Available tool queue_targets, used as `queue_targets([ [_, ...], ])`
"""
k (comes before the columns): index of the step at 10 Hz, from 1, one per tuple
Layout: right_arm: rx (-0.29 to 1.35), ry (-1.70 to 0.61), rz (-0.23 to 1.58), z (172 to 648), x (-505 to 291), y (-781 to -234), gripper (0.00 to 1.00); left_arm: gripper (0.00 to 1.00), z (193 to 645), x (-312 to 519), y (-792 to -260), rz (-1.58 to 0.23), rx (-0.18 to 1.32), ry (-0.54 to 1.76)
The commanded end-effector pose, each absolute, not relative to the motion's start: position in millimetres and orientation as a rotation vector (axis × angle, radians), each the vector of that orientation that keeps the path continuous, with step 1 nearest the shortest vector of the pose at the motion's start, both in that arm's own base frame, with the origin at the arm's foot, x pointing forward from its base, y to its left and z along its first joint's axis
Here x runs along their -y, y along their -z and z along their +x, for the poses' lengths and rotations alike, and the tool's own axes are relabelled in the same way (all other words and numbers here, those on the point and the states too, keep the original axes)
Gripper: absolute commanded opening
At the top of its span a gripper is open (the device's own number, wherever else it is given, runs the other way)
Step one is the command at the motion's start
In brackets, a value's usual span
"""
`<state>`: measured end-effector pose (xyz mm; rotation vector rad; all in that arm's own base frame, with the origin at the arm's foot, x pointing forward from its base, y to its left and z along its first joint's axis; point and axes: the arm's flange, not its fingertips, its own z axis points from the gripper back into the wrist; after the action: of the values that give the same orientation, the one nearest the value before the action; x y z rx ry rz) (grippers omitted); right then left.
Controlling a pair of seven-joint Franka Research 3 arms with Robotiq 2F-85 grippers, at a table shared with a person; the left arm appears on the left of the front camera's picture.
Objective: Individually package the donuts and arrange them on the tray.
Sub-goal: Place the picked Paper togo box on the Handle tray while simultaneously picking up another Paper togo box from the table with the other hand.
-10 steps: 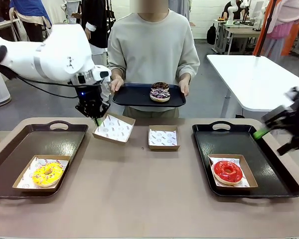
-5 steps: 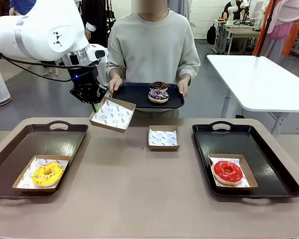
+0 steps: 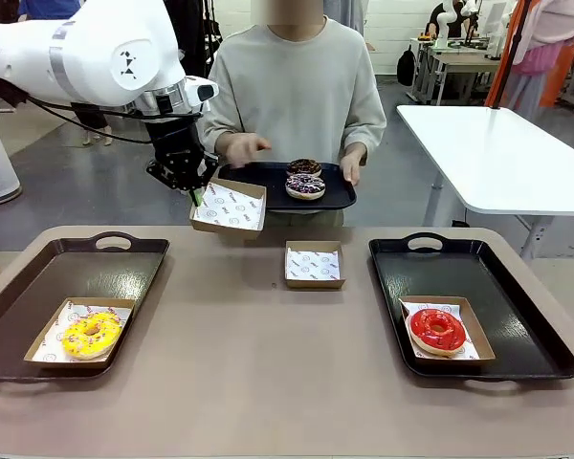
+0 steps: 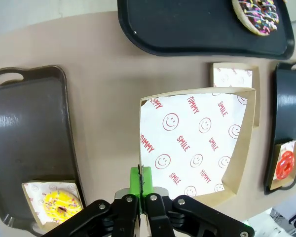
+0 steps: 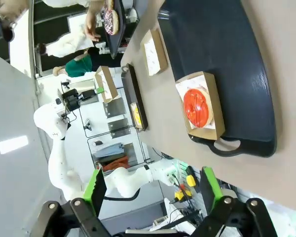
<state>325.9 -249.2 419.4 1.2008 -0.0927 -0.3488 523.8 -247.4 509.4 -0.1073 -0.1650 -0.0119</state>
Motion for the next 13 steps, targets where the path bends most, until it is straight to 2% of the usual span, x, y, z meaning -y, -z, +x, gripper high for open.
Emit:
queue_targets([
  [1, 0.198, 0.298, 1.210, 322.3, 250.7, -413.9, 1.00, 0.00, 533.6, 255.9, -509.3, -0.076, 0.149, -0.040],
  [6, 0.247, 0.306, 1.183, 320.1, 238.6, -406.6, 1.00, 0.00, 523.8, 247.4, -509.4, -0.107, 0.165, 0.012],
  [7, 0.199, 0.280, 1.198, 317.1, 250.4, -408.7, 1.00, 0.00, 523.8, 247.4, -509.4, -0.107, 0.165, 0.012],
  [13, 0.199, 0.280, 1.198, 317.1, 250.4, -408.7, 1.00, 0.00, 523.8, 247.4, -509.4, -0.107, 0.165, 0.012],
])
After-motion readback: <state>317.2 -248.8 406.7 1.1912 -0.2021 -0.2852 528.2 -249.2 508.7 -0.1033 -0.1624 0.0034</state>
